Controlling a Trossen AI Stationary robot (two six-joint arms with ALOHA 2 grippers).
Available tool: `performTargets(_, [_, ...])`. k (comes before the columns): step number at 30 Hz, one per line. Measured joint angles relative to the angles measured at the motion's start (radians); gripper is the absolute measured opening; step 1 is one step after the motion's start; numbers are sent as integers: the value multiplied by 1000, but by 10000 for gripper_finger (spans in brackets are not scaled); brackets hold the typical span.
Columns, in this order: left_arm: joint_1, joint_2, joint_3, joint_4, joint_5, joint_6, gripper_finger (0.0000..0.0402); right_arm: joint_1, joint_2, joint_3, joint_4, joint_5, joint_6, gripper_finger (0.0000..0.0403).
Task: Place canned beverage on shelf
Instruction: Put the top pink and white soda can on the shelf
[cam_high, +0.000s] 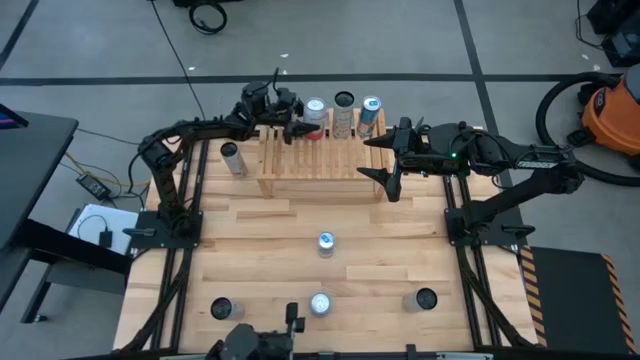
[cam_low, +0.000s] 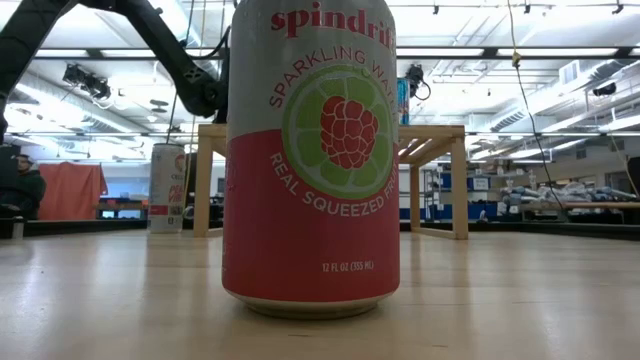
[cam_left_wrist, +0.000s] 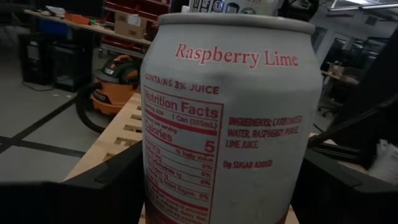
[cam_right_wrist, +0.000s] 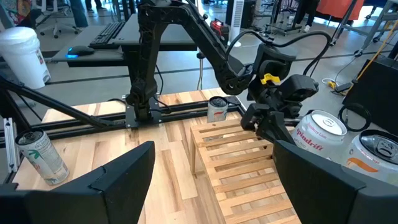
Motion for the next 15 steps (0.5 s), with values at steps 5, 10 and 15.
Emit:
performTargets(5, [10,0,0,-1,22,1,315,0,0,0,0,0,0,336])
performTargets(10, [4,0,0,-4,26,4,315,0,0,0,0,0,0,336])
performTargets(15, [-1,0,0,-6,26,14,315,0,0,0,1,0,2,336])
